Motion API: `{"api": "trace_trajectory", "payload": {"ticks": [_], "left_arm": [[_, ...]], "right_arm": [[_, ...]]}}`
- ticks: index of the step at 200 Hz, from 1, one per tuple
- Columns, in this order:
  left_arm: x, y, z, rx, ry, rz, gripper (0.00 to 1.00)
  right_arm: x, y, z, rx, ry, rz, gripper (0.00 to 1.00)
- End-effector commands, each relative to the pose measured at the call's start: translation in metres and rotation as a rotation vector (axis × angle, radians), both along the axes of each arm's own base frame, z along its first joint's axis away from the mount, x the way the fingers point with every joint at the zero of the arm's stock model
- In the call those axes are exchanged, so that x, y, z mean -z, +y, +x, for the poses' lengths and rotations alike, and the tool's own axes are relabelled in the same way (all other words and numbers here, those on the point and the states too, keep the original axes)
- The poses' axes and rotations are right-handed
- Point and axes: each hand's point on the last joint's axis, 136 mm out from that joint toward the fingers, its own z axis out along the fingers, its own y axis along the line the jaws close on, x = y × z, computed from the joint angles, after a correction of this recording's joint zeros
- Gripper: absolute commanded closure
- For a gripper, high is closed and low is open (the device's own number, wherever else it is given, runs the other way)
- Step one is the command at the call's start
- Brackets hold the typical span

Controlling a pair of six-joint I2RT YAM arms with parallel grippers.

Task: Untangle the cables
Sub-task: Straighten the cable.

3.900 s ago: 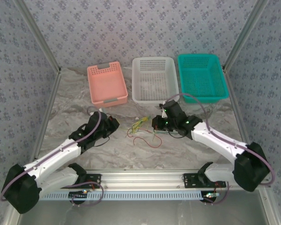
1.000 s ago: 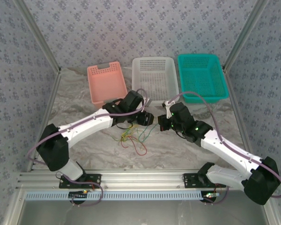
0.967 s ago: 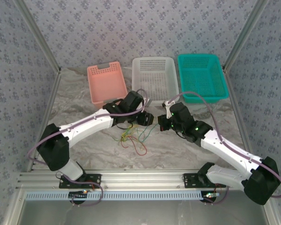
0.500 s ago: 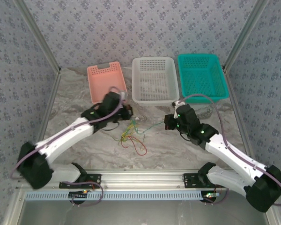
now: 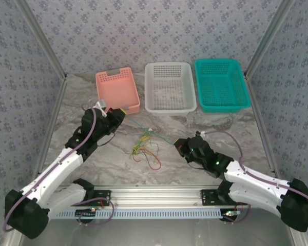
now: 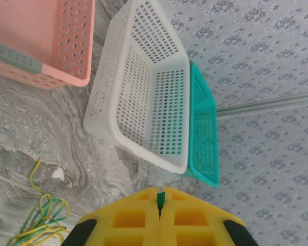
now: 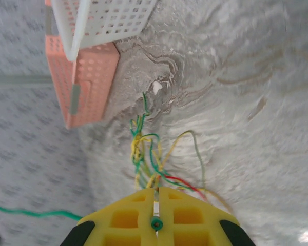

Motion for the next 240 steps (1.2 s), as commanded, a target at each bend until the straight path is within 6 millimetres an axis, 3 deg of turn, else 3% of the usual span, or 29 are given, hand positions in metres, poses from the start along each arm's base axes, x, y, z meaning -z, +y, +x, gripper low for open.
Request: {"api": "trace_trajectory", "payload": {"ticks": [1, 39, 76, 101, 119, 136, 146, 172, 185, 207, 240], "left_arm": [[-0.052, 0.021, 0.012, -0.119, -0.134, -0.153, 1.00], [-0.035, 0.026, 0.005, -0.148, -0.108, -0.199, 1.00], [-0.035, 0.033, 0.000, -0.172, -0.114, -0.212, 1.00], [-0.036, 0.028, 0.002, -0.156, -0.111, -0.227, 1.00], [-0.041, 0.024, 0.004, -0.133, -0.112, -0.198, 1.00], [-0.050, 0.017, 0.005, -0.086, -0.118, -0.132, 1.00], [-0.054, 0.012, 0.006, -0.050, -0.122, -0.074, 1.00], [-0.054, 0.002, 0.008, 0.040, -0.113, 0.076, 1.00], [-0.054, -0.003, 0.009, 0.089, -0.110, 0.135, 1.00], [-0.057, -0.018, 0.011, 0.196, -0.099, 0.184, 1.00], [-0.063, -0.037, 0.011, 0.325, -0.084, 0.226, 1.00]], "right_arm": [[0.027, -0.029, 0.002, 0.262, 0.110, 0.121, 1.00], [0.009, -0.051, 0.007, 0.465, 0.072, 0.279, 1.00], [-0.001, -0.069, 0.012, 0.576, 0.085, 0.361, 1.00], [-0.006, -0.064, 0.014, 0.558, 0.094, 0.360, 1.00], [-0.018, -0.057, 0.017, 0.441, 0.072, 0.231, 1.00], [-0.041, -0.069, 0.012, 0.313, 0.018, -0.045, 0.66], [-0.052, -0.087, 0.004, 0.277, -0.015, -0.238, 0.50], [-0.097, -0.124, -0.006, 0.181, -0.232, -0.607, 0.38], [-0.127, -0.101, 0.002, 0.014, -0.433, -0.679, 0.37], [-0.168, -0.030, 0.004, -0.373, -0.747, -0.742, 0.37], [-0.163, 0.048, 0.007, -0.815, -0.824, -0.858, 0.29]]}}
